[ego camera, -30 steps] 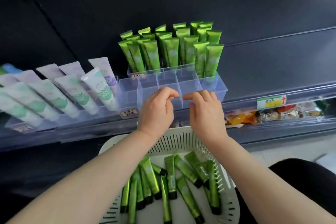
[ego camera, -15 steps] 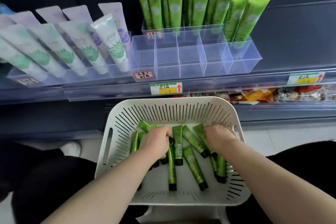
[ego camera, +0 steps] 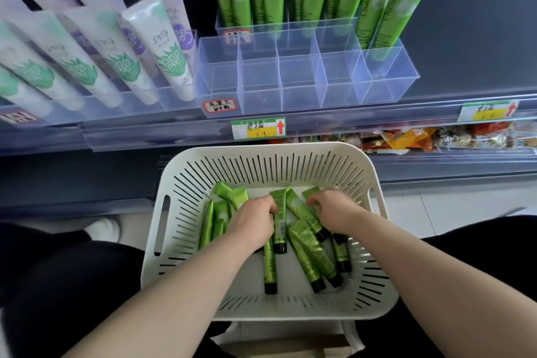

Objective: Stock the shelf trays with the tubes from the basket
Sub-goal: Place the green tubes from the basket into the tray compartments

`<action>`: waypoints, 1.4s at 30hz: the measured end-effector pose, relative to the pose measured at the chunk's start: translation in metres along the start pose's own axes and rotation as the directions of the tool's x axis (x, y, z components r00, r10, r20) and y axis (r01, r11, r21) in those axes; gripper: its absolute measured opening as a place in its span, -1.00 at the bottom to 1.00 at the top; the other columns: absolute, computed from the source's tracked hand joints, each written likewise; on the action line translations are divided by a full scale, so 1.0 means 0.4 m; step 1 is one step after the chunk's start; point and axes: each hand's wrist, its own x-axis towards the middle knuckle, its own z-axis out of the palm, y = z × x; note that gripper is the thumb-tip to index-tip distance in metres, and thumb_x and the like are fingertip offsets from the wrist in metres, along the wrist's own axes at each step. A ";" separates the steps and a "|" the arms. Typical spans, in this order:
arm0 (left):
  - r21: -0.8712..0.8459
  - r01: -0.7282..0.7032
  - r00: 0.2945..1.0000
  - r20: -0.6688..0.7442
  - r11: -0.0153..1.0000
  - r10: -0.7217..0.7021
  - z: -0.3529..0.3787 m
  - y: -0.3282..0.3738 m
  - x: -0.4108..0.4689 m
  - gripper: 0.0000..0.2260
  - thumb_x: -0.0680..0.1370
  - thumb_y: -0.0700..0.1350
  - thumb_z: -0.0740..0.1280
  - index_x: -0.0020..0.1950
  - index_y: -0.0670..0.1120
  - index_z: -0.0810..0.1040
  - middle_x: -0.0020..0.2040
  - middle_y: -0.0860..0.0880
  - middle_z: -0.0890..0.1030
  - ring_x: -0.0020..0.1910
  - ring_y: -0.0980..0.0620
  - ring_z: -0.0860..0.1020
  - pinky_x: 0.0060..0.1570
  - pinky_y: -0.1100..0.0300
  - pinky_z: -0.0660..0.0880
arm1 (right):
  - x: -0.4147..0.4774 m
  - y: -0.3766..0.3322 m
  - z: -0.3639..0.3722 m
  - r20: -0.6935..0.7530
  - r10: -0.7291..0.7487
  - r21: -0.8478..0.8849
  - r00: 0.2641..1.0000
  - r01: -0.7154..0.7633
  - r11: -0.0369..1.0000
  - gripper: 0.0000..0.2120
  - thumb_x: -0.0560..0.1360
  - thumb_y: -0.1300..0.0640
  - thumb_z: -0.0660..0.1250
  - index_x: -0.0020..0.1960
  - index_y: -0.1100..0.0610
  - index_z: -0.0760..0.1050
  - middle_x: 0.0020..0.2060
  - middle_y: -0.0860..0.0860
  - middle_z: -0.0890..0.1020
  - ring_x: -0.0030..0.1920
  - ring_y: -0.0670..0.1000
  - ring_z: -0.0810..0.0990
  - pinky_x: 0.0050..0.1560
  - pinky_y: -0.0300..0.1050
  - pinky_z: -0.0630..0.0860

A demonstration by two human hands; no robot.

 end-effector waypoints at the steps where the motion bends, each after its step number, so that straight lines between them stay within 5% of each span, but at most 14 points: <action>1: -0.001 0.017 1.000 -0.004 1.000 -0.017 -0.001 -0.005 -0.002 -0.79 0.60 -0.19 0.22 0.15 0.02 0.56 0.12 0.06 0.59 -0.01 0.04 0.54 -0.14 0.15 0.46 | 0.000 0.001 0.010 0.042 0.015 -0.027 0.999 -0.014 1.000 -0.50 0.51 0.39 0.18 0.36 0.00 0.42 0.26 0.01 0.51 0.04 -0.02 0.53 -0.01 -0.21 0.50; 5: -0.002 0.069 0.998 -0.015 0.998 -0.069 -0.007 -0.024 -0.006 -0.80 0.61 -0.18 0.21 0.15 0.01 0.56 0.03 0.03 0.61 -0.18 0.05 0.48 -0.23 0.20 0.37 | 0.012 -0.017 0.051 0.125 0.006 -0.113 0.992 0.009 0.994 -0.52 0.50 0.33 0.26 0.36 -0.01 0.39 0.15 0.04 0.53 -0.08 -0.01 0.54 -0.22 -0.22 0.48; 10: -0.007 0.104 0.995 0.005 0.995 -0.104 -0.014 -0.042 -0.016 -0.82 0.61 -0.15 0.22 0.14 0.02 0.55 0.02 0.02 0.60 -0.14 0.03 0.51 -0.21 0.18 0.39 | 0.033 -0.054 0.109 0.052 -0.025 -0.300 0.998 0.040 0.953 -0.60 0.51 0.17 0.33 0.33 0.07 0.37 0.13 0.08 0.52 0.11 0.10 0.54 0.06 -0.01 0.55; 15: 0.003 0.125 0.991 0.048 0.992 -0.125 -0.011 -0.070 -0.015 -0.81 0.60 -0.20 0.21 0.13 -0.01 0.54 0.00 0.00 0.60 -0.06 -0.06 0.59 -0.14 0.12 0.51 | 0.035 -0.064 0.137 0.091 0.003 -0.440 0.996 0.038 0.897 -0.55 0.53 0.03 0.32 0.38 0.05 0.30 0.19 0.14 0.42 0.14 0.17 0.52 0.05 0.04 0.55; 22: 0.064 0.119 0.988 0.088 0.991 -0.124 0.028 -0.067 0.010 -0.82 0.59 -0.17 0.21 0.15 -0.05 0.53 0.02 -0.02 0.61 0.00 -0.06 0.58 -0.07 0.06 0.54 | 0.024 -0.047 0.080 -0.016 0.040 -0.167 0.999 -0.042 0.985 -0.65 0.46 0.33 0.30 0.21 0.13 0.39 -0.01 0.10 0.60 0.00 0.12 0.59 -0.01 0.00 0.58; 28: 0.176 0.139 0.973 0.156 0.974 -0.167 0.068 -0.003 0.037 -0.73 0.55 -0.32 0.16 0.15 -0.11 0.55 0.06 -0.13 0.60 -0.01 -0.14 0.58 -0.18 0.12 0.41 | -0.003 -0.020 0.010 -0.133 -0.024 0.085 0.991 0.035 0.996 -0.89 0.44 0.17 0.44 -0.04 0.06 0.65 -0.09 0.01 0.66 -0.07 0.03 0.60 0.04 -0.06 0.57; 33: 0.182 0.169 0.973 0.124 0.969 -0.193 0.084 0.001 0.042 -0.78 0.55 -0.34 0.19 0.08 -0.11 0.53 0.04 -0.13 0.60 -0.11 -0.08 0.53 -0.20 0.11 0.40 | -0.017 -0.019 0.000 -0.118 -0.095 0.070 0.988 0.103 0.992 -0.88 0.49 0.15 0.38 -0.01 0.04 0.66 -0.06 -0.02 0.67 -0.07 0.01 0.61 0.06 -0.08 0.56; 37: 0.143 0.199 0.973 0.092 0.969 -0.213 0.069 0.001 0.045 -0.68 0.50 -0.37 0.18 0.16 -0.11 0.54 0.07 -0.13 0.60 0.04 -0.16 0.59 -0.13 0.08 0.48 | -0.018 -0.024 -0.003 -0.126 -0.097 0.009 0.987 0.099 0.995 -0.89 0.51 0.08 0.37 -0.02 -0.06 0.64 -0.05 -0.12 0.64 -0.07 -0.05 0.59 -0.01 -0.14 0.55; 42: 0.157 0.188 0.968 0.136 0.970 -0.210 0.055 -0.009 0.031 -0.57 0.50 -0.37 0.10 0.23 -0.02 0.53 0.08 -0.11 0.60 -0.06 -0.12 0.57 -0.20 0.13 0.50 | -0.029 -0.027 -0.007 -0.122 -0.110 -0.009 0.986 0.110 0.994 -0.89 0.51 0.09 0.37 -0.02 -0.07 0.63 -0.05 -0.13 0.65 -0.08 -0.08 0.60 -0.01 -0.11 0.58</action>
